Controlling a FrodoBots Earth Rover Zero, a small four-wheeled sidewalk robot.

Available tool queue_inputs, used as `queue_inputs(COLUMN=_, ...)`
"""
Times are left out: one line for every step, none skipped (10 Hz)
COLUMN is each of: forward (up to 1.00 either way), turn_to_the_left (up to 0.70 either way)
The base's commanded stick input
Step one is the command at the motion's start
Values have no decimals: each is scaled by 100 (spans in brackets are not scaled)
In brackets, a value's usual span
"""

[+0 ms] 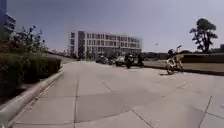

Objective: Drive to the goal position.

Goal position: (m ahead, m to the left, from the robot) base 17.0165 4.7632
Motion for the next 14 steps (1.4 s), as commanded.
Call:
queue_inputs(forward=70, turn_to_the_left=35)
queue_inputs(forward=70, turn_to_the_left=35)
queue_inputs(forward=70, turn_to_the_left=35)
queue_inputs(forward=70, turn_to_the_left=35)
queue_inputs(forward=70, turn_to_the_left=35)
queue_inputs(forward=70, turn_to_the_left=35)
queue_inputs(forward=70, turn_to_the_left=35)
queue_inputs(forward=70, turn_to_the_left=23)
queue_inputs(forward=70, turn_to_the_left=0)
queue_inputs(forward=70, turn_to_the_left=0)
queue_inputs(forward=70, turn_to_the_left=0)
queue_inputs(forward=70, turn_to_the_left=0)
queue_inputs(forward=70, turn_to_the_left=0)
queue_inputs(forward=70, turn_to_the_left=0)
